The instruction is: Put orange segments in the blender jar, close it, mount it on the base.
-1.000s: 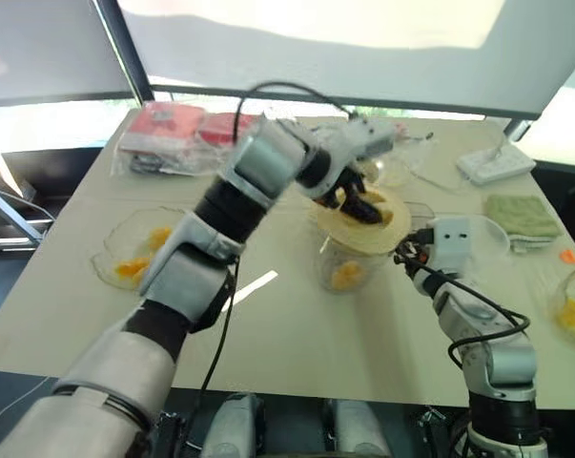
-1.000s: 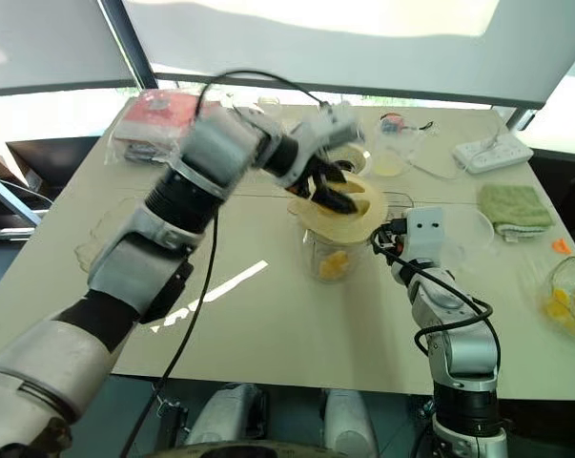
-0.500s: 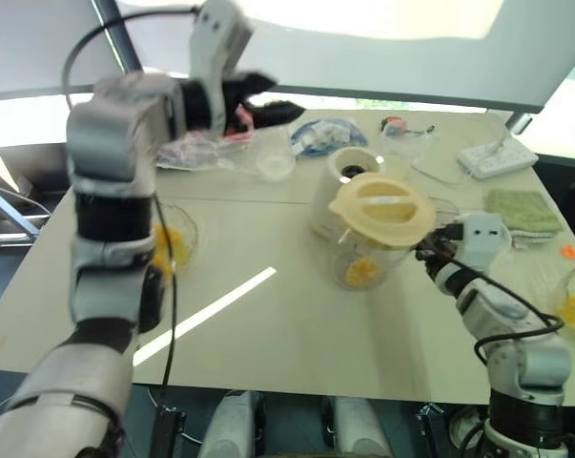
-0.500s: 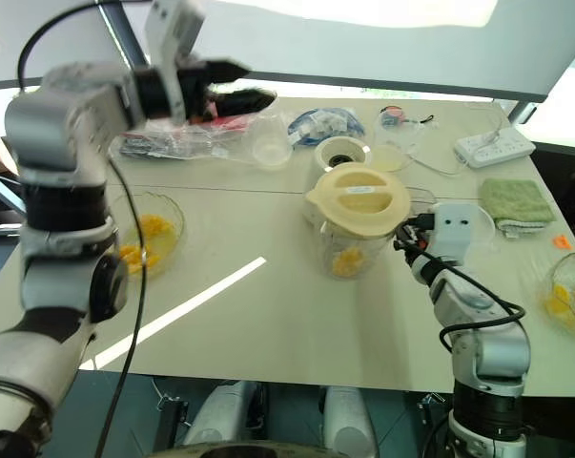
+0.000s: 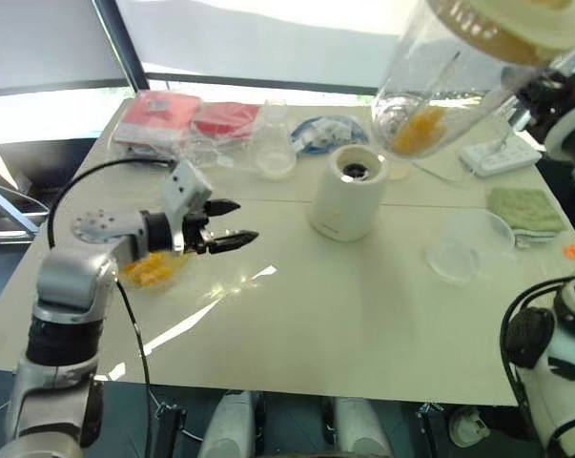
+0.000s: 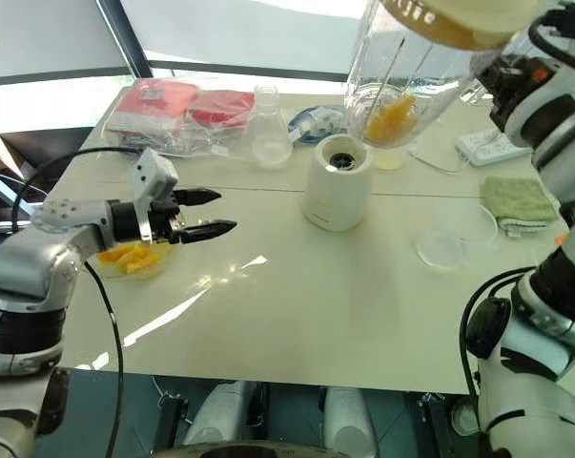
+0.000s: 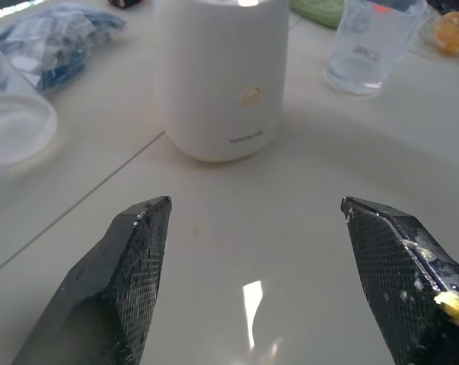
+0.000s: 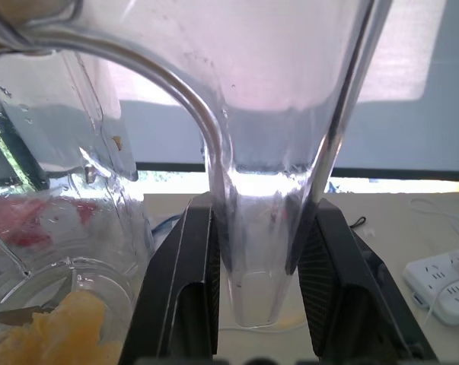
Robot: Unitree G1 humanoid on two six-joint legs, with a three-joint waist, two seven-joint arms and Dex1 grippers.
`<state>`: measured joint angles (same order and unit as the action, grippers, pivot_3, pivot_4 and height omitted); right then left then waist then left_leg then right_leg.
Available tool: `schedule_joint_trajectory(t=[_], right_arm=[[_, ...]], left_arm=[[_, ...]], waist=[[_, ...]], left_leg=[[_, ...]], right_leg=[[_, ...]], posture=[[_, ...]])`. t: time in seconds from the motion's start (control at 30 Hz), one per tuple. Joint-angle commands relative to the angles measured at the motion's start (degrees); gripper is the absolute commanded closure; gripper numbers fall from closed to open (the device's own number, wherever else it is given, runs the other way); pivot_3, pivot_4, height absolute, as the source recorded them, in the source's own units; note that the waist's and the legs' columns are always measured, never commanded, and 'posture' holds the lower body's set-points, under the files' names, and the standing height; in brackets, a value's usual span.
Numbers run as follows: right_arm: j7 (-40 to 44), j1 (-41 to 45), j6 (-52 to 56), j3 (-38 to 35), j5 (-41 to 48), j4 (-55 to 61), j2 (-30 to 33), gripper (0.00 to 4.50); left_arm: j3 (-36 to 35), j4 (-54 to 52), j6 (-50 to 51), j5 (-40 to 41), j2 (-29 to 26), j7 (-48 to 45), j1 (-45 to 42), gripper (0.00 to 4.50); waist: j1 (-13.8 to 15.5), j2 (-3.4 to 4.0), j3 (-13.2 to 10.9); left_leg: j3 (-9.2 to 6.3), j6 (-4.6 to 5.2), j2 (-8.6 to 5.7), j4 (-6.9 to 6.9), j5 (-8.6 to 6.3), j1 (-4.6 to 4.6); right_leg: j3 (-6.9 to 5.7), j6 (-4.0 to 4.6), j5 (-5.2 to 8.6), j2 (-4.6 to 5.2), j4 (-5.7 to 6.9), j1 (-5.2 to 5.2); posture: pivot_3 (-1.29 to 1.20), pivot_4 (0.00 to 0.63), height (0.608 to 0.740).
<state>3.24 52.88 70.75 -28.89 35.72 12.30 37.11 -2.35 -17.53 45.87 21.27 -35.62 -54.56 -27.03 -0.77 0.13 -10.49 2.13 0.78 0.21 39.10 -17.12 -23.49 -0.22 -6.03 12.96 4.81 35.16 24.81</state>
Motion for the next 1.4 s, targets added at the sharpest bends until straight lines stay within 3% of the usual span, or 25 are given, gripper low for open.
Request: schedule_joint_trajectory(t=[0.03, 0.2, 0.47, 0.93, 1.13, 1.4], right_arm=[[2.6, 4.2, -6.5, 3.3, -2.5, -5.8, 0.5, 3.65], [6.6, 6.6, -13.3, 8.5, -5.8, -16.4, -0.5, 3.65], [10.4, 8.8, -17.5, 12.3, -8.5, -23.1, -1.5, 3.65], [15.0, 6.3, -17.3, 17.7, -13.6, -24.1, -0.1, 3.65], [16.3, 6.4, -18.1, 17.4, -14.6, -27.4, -0.2, 3.65], [16.4, 9.2, -25.3, 15.2, -16.0, -40.6, -1.5, 3.65]], left_arm=[[0.4, -3.4, -2.6, -0.3, -0.4, 2.4, 1.1, 0.79], [0.9, -7.1, -2.6, 0.8, -0.6, 5.2, 3.9, 0.79], [1.1, -10.2, -1.8, 1.6, -0.3, 9.3, 6.5, 0.79], [2.9, -9.9, -1.9, 2.0, -0.3, 12.0, 6.7, 0.79], [3.8, -8.4, -2.7, 1.6, 0.1, 12.7, 5.7, 0.79], [4.5, -7.4, -3.1, 1.4, 0.6, 13.5, 4.7, 0.79]], waist=[[0.0, 0.0, 0.0], [0.0, 0.01, 0.0], [0.1, 0.03, 0.0], [0.0, 0.03, 0.0], [0.1, 0.02, 0.0], [0.0, 0.0, 0.0]], left_leg=[[0.0, 0.0, 0.0, 0.0, 0.0, 0.0], [0.02, 0.0, 0.04, -0.03, 0.0, -0.01], [0.02, 0.01, 0.06, -0.08, -0.01, -0.05], [0.04, 0.0, 0.07, 0.0, 0.0, -0.02], [0.04, 0.0, 0.07, 0.02, 0.0, 0.05], [0.04, -0.01, 0.06, 0.05, 0.01, 0.14]], right_leg=[[0.0, -0.08, -0.04, -0.01, 0.01, 0.01], [0.0, -0.22, -0.12, -0.07, 0.05, 0.08], [-0.01, -0.23, -0.12, -0.09, 0.04, 0.13], [-0.01, -0.23, -0.13, -0.12, 0.1, 0.1], [-0.01, -0.23, -0.13, -0.12, 0.15, 0.04], [-0.01, -0.23, -0.13, -0.12, 0.14, -0.09]], posture=[[0.0, 0.15, 0.74], [0.0, 0.15, 0.74], [0.0, 0.15, 0.74], [0.0, 0.15, 0.74], [0.0, 0.15, 0.74], [0.0, 0.15, 0.74]])
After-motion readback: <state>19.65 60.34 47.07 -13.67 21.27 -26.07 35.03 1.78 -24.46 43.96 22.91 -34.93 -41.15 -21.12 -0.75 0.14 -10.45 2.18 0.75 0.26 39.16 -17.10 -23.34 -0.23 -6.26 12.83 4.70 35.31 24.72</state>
